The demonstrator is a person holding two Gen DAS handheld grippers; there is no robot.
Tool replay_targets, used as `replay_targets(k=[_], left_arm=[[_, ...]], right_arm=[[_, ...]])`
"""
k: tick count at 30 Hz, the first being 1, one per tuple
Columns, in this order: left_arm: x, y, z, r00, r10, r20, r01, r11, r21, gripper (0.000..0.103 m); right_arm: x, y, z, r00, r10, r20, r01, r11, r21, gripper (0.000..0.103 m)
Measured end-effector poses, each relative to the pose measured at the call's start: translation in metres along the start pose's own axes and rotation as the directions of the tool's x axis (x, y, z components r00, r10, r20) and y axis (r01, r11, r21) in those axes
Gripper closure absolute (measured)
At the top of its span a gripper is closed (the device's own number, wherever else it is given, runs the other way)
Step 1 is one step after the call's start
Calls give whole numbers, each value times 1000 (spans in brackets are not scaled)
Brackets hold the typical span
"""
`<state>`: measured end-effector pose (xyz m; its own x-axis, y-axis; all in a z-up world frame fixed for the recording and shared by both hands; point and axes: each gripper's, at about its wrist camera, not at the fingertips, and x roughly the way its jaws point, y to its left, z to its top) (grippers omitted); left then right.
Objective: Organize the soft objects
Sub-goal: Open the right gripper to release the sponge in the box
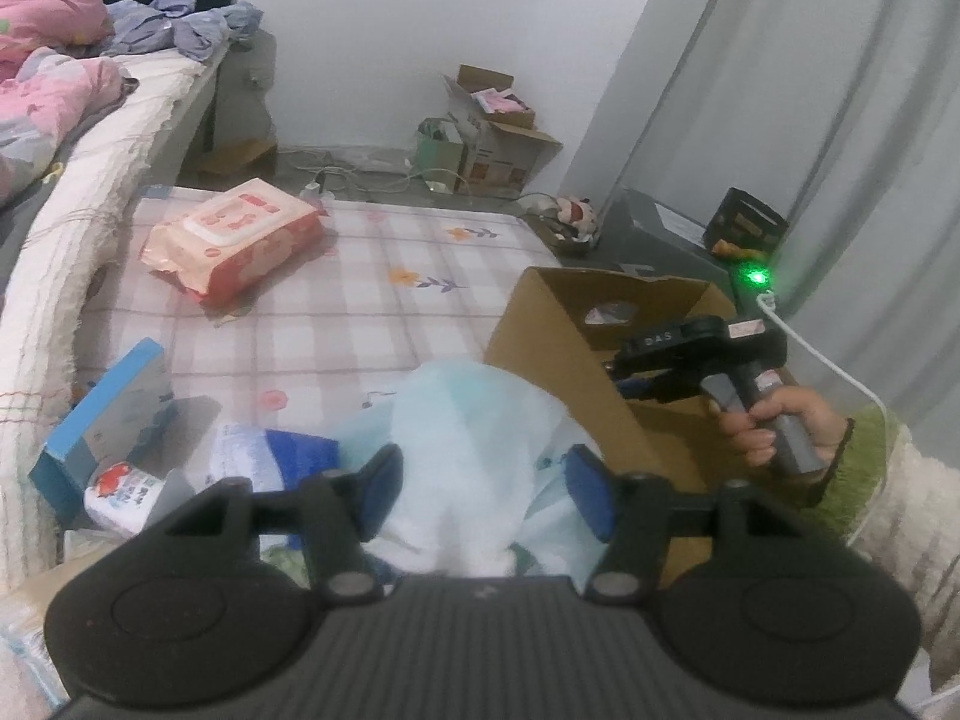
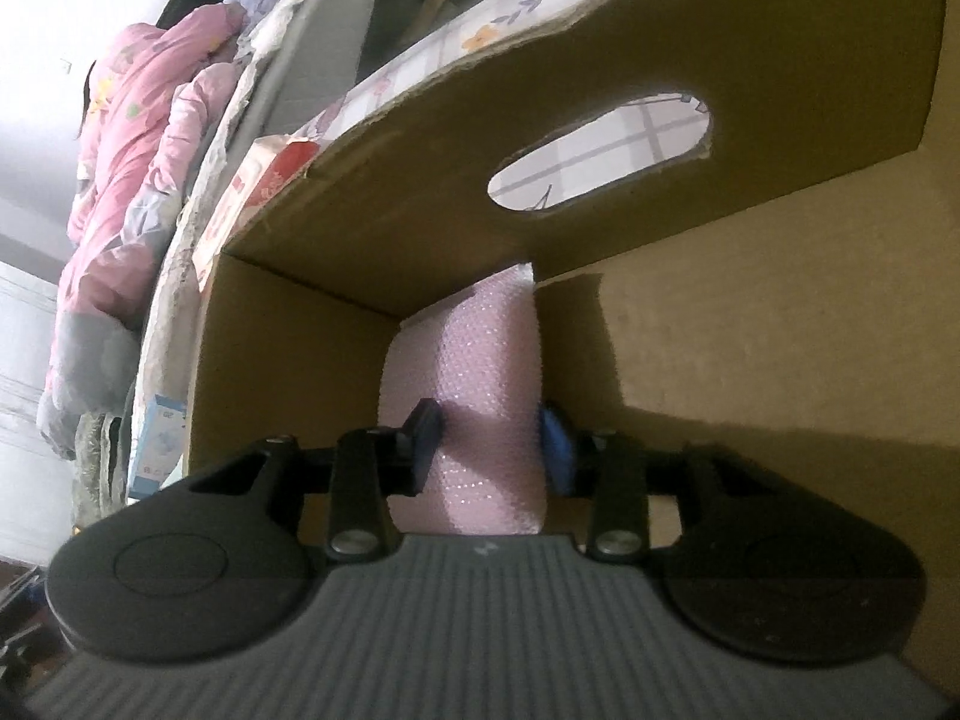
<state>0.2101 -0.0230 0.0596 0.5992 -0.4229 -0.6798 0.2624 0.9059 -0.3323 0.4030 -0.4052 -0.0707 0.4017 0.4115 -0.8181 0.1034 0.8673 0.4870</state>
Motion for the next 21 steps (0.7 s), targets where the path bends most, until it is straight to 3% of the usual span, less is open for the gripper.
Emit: replay_targets(k=[7,13,21], left_arm=[[-23,11,-7,999,32,37,-31,999,-21,38],[-52,25,-18,993,68,99,-63,997,-47,32],[-90,54,-33,973,147,180,-141,989,-44,28]], right_arm=[[-4,8,-5,998,-63,-18,64,997,33,34],[-24,22,-9,990,-141,22,140,990,14,31],[-98,50,-25,974,-151,168,158,987,-31,31]])
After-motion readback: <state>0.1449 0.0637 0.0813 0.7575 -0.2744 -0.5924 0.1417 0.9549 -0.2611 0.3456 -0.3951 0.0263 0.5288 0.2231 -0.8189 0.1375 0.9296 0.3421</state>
